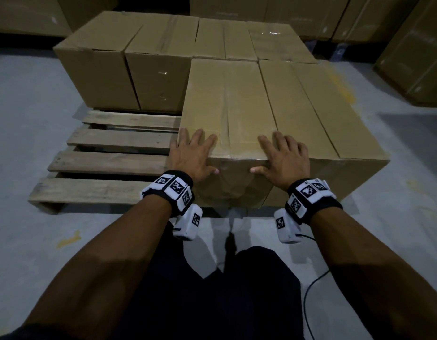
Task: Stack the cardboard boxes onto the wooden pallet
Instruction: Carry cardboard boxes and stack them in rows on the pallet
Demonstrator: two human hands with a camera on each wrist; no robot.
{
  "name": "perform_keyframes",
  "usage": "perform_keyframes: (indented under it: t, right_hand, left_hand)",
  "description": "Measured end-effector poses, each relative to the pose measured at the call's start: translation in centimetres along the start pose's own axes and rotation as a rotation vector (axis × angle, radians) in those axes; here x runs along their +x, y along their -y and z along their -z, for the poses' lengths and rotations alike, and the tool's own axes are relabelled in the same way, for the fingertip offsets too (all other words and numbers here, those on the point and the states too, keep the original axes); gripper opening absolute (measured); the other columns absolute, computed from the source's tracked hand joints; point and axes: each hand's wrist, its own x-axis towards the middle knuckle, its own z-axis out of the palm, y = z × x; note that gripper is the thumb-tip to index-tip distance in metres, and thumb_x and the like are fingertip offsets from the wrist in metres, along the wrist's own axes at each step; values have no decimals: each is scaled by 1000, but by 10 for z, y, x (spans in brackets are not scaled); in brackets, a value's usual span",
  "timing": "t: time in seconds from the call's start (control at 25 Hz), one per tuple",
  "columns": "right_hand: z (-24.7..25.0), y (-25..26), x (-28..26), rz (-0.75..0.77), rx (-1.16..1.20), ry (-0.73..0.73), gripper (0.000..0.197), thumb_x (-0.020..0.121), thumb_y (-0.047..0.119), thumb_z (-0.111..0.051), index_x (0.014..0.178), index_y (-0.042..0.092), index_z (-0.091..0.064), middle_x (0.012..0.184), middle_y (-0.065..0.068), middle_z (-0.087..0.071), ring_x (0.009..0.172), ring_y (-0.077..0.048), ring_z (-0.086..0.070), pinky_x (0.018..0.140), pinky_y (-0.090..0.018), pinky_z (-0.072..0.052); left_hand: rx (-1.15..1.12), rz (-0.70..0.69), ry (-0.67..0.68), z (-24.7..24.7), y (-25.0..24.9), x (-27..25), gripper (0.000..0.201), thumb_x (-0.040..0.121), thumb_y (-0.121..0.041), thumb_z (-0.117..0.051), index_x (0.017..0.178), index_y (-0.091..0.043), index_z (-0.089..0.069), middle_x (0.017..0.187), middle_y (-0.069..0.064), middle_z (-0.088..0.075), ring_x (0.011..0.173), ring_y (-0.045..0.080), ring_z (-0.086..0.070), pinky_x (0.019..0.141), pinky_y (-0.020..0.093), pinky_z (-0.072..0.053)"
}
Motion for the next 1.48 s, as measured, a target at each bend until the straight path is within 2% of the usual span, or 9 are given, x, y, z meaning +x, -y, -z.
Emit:
perform_keyframes:
  t: [0.32, 0.52, 0.72, 0.84, 0.96, 1.04, 1.16, 1.28, 1.48]
  right_hand:
    - [3, 2, 1, -17, 44, 48, 89, 83, 74, -56, 152, 34, -16, 161, -11, -18, 145, -37, -21, 115, -55, -23]
    - [10, -1, -15, -6, 85, 85, 79, 90, 58, -60, 152, 32, -17, 163, -13, -15, 149, -36, -16, 119, -53, -16]
    - [14, 10, -60, -46, 159, -17, 63, 93, 44, -59, 148, 25, -35, 156, -14, -33, 144, -34, -29, 118, -50, -23]
    - [7, 21, -87, -122, 232, -110, 50, 92, 35, -61, 138, 17, -53, 144, -15, -49, 131, -34, -45, 113, -50, -33]
    - [16, 30, -107, -174, 257, -42, 32, 93, 30, -58, 119, 13, -64, 128, -13, -59, 115, -33, -53, 104, -46, -40]
    - [44, 35, -120, -198, 256, 73, 25, 94, 28, -54, 111, 13, -65, 120, -11, -62, 109, -32, -54, 98, -42, -41]
    - [107, 39, -135, -218, 281, 192, 30, 96, 30, -51, 118, 14, -64, 121, -9, -63, 111, -30, -55, 96, -40, -40]
    - [189, 38, -147, -227, 315, 294, 34, 98, 34, -51, 125, 15, -62, 124, -9, -64, 115, -31, -56, 97, -41, -40]
    - [347, 18, -172, -241, 389, 389, 39, 98, 35, -53, 129, 12, -61, 125, -14, -64, 115, -34, -58, 95, -41, -45]
  left_hand:
    - [-12, -7, 13, 3, 1, -2, 97, 77, -68, -66, 153, -36, -14, 162, 3, -16, 147, 40, -12, 114, 60, -24]
    - [-5, -2, 23, 11, -9, -12, 90, 83, -60, -66, 153, -28, -19, 161, 8, -19, 147, 36, -15, 117, 58, -17]
    - [-87, -73, -106, 16, -24, -41, 56, 91, -48, -57, 138, -21, -43, 142, 7, -46, 130, 31, -40, 108, 51, -32]
    - [-121, -90, -148, 15, -33, -57, 50, 93, -47, -53, 135, -21, -47, 138, 4, -51, 127, 28, -44, 107, 48, -33]
    - [-153, -91, -74, 24, -37, -72, 50, 94, -46, -52, 137, -21, -47, 139, 4, -52, 128, 26, -45, 108, 46, -33]
    - [-163, -82, 37, 48, -36, -90, 52, 94, -45, -53, 138, -20, -47, 140, 5, -51, 130, 27, -44, 109, 46, -34]
    - [-175, -75, 134, 106, -30, -119, 49, 94, -43, -52, 136, -17, -49, 140, 7, -51, 128, 29, -45, 105, 46, -36]
    - [-159, -66, 175, 188, -25, -147, 45, 93, -38, -53, 132, -15, -51, 133, 8, -55, 123, 30, -48, 99, 44, -38]
    - [-165, -47, 220, 336, -30, -190, 42, 92, -33, -51, 130, -15, -55, 128, 7, -60, 118, 30, -52, 95, 40, -40]
